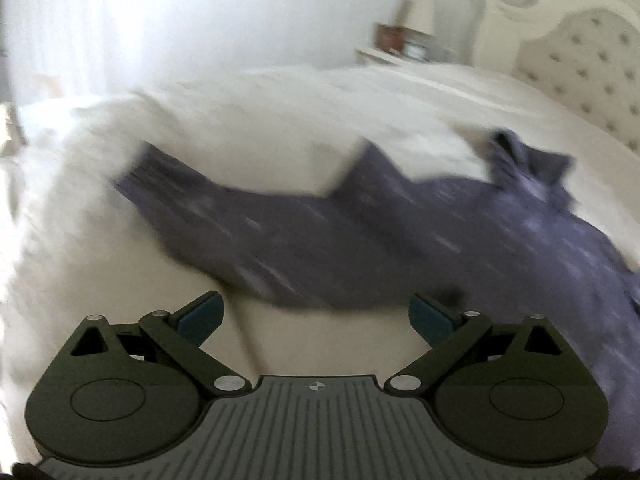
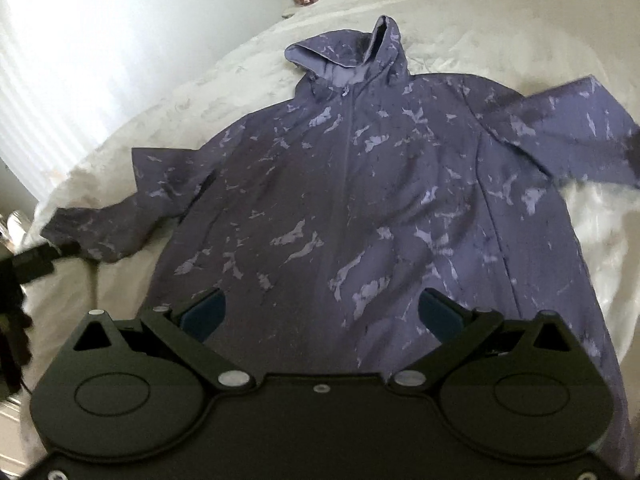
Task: Fold large clothes
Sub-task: 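Grasp the jacket sleeve cuff with the left gripper and lift it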
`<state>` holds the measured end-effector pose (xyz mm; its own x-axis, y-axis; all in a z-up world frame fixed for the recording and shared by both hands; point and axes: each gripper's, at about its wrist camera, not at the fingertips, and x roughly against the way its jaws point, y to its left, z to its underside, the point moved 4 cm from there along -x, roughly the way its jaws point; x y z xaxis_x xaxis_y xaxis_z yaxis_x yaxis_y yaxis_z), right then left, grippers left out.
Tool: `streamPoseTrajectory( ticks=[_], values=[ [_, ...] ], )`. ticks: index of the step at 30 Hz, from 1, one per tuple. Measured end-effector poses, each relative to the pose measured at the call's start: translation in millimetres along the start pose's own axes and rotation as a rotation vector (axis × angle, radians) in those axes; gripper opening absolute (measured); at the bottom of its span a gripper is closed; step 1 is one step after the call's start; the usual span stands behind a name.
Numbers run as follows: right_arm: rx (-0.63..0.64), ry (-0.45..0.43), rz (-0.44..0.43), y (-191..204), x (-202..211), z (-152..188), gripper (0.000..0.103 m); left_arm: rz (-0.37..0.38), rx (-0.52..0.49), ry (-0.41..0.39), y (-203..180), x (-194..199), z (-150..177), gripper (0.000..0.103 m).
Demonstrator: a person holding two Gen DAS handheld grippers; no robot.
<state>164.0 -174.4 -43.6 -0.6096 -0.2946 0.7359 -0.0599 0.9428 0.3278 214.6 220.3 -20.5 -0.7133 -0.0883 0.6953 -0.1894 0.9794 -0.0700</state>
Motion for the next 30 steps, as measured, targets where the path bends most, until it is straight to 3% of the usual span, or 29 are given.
streamPoseTrajectory(
  ticks=[5, 10, 11, 15, 16, 17, 18, 20, 24, 30],
  values=[
    [0.047, 0.01, 0.025, 7.1, -18.4, -0.5, 0.102, -0.073, 0.043, -0.033, 36.6, -24.1, -24.5, 0.1],
    [0.078, 0.024, 0.043, 11.7, -36.0, 1.9, 0.102, -0.104, 0.126, -0.01, 62.3, -54.2, -32.6, 0.098],
    [0.083, 0.024, 0.046, 11.7, -38.6, 2.8, 0.102, -0.111, 0.154, -0.005, 66.1, -59.6, -32.1, 0.087],
    [0.098, 0.027, 0.06, 9.5, -44.0, 6.8, 0.102, -0.172, 0.216, 0.008, 80.2, -75.1, -33.0, 0.07],
    [0.098, 0.028, 0.061, 8.4, -44.2, 7.7, 0.102, -0.193, 0.2, 0.003, 81.0, -76.7, -35.7, 0.056],
    [0.097, 0.03, 0.063, 6.2, -44.3, 9.0, 0.102, -0.223, 0.176, -0.008, 80.8, -77.1, -38.7, 0.029],
    [0.097, 0.031, 0.064, 4.4, -44.6, 10.3, 0.102, -0.261, 0.152, -0.023, 81.0, -76.1, -42.3, 0.014],
    [0.09, 0.035, 0.066, -1.3, -44.7, 12.8, 0.102, -0.225, 0.145, -0.051, 80.1, -70.5, -50.9, 0.008],
    [0.066, 0.038, 0.061, -14.4, -47.1, 17.7, 0.102, -0.179, 0.114, -0.133, 60.8, -44.8, -77.0, 0.008],
    [0.06, -0.012, 0.108, -35.6, -52.2, 25.7, 0.102, -0.031, 0.005, -0.28, -13.2, 15.4, -128.8, 0.008]
  ],
)
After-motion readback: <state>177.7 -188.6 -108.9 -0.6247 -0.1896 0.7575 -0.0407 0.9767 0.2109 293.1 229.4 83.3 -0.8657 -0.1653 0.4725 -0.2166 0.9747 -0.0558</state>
